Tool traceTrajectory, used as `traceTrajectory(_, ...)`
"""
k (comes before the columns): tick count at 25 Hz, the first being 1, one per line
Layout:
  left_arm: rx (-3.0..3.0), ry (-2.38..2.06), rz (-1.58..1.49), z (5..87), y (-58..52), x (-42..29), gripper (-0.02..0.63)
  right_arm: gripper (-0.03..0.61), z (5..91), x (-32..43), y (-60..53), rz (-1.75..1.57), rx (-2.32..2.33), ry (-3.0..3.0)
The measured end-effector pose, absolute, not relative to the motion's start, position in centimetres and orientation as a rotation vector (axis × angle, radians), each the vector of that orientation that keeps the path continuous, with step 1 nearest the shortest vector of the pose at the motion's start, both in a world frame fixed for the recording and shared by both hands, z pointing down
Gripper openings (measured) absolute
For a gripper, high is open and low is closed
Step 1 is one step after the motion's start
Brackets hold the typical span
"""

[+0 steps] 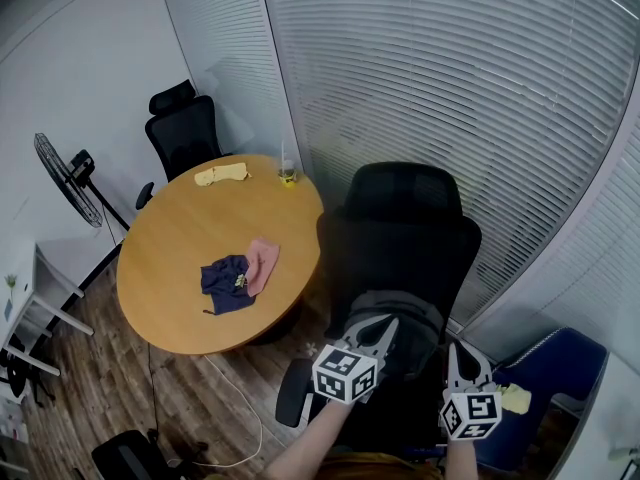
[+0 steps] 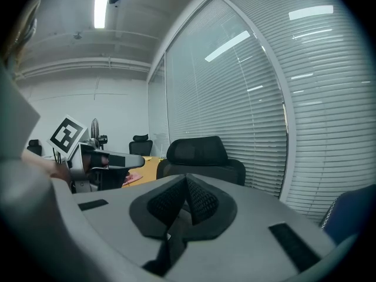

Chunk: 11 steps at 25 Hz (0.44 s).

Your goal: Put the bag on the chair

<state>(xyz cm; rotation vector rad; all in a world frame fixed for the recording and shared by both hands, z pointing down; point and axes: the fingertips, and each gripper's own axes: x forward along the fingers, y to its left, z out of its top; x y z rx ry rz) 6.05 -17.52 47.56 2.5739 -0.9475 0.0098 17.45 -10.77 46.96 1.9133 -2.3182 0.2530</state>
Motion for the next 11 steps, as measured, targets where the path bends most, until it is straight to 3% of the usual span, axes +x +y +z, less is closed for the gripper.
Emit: traceTrajectory(11, 2.559, -0.960, 0.004, 47.97, -18.00, 5.30, 0.023, 0.012, 47.24, 17.26, -10.88, 0.252, 1.904, -2.309)
